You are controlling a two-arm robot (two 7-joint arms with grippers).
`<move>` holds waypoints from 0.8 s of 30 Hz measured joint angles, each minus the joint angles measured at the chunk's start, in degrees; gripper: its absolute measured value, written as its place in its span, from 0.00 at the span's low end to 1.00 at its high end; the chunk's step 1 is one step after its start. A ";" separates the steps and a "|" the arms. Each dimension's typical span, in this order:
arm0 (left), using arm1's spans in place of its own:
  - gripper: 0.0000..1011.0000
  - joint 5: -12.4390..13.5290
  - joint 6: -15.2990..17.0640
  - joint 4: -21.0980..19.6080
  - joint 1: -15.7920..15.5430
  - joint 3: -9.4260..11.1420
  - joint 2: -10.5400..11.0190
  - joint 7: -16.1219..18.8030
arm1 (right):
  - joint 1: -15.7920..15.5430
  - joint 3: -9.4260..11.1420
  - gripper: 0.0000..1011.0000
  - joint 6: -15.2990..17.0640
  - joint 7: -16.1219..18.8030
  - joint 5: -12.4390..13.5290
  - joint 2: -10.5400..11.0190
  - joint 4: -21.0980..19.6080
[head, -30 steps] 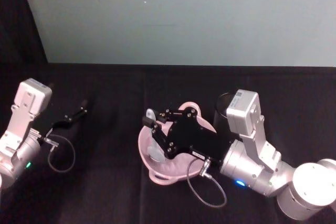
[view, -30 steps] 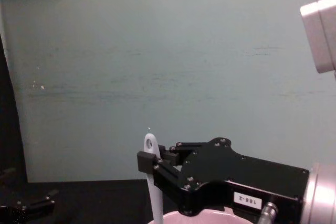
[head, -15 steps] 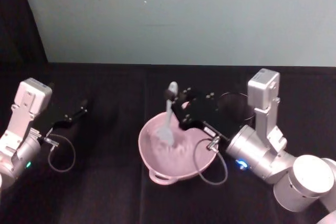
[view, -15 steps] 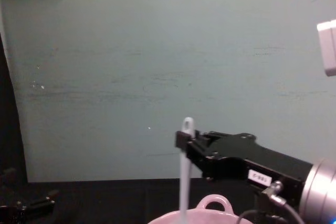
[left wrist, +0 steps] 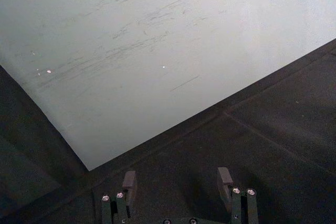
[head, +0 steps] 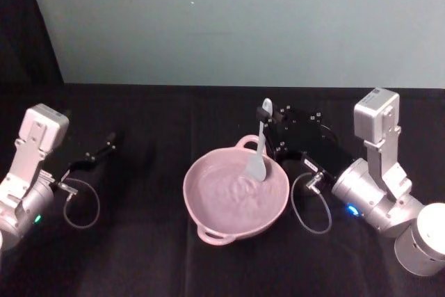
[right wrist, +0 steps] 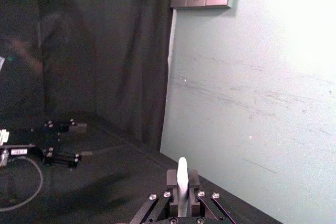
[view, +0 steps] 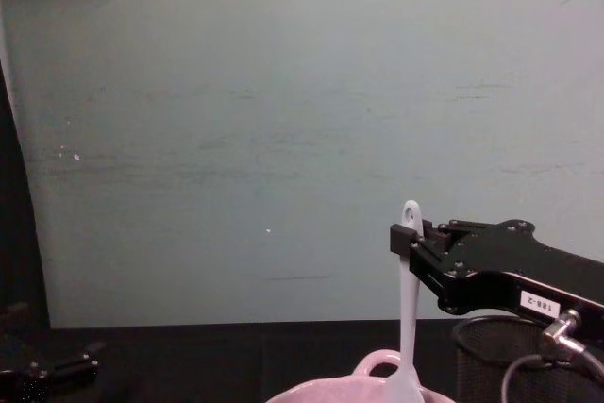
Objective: Use the one hand to pick up the spoon and stir the clear water in the bowl.
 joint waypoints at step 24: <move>0.99 0.00 0.00 0.00 0.00 0.00 0.00 0.00 | -3.43 -7.35 0.12 0.94 3.59 -8.48 1.08 -8.92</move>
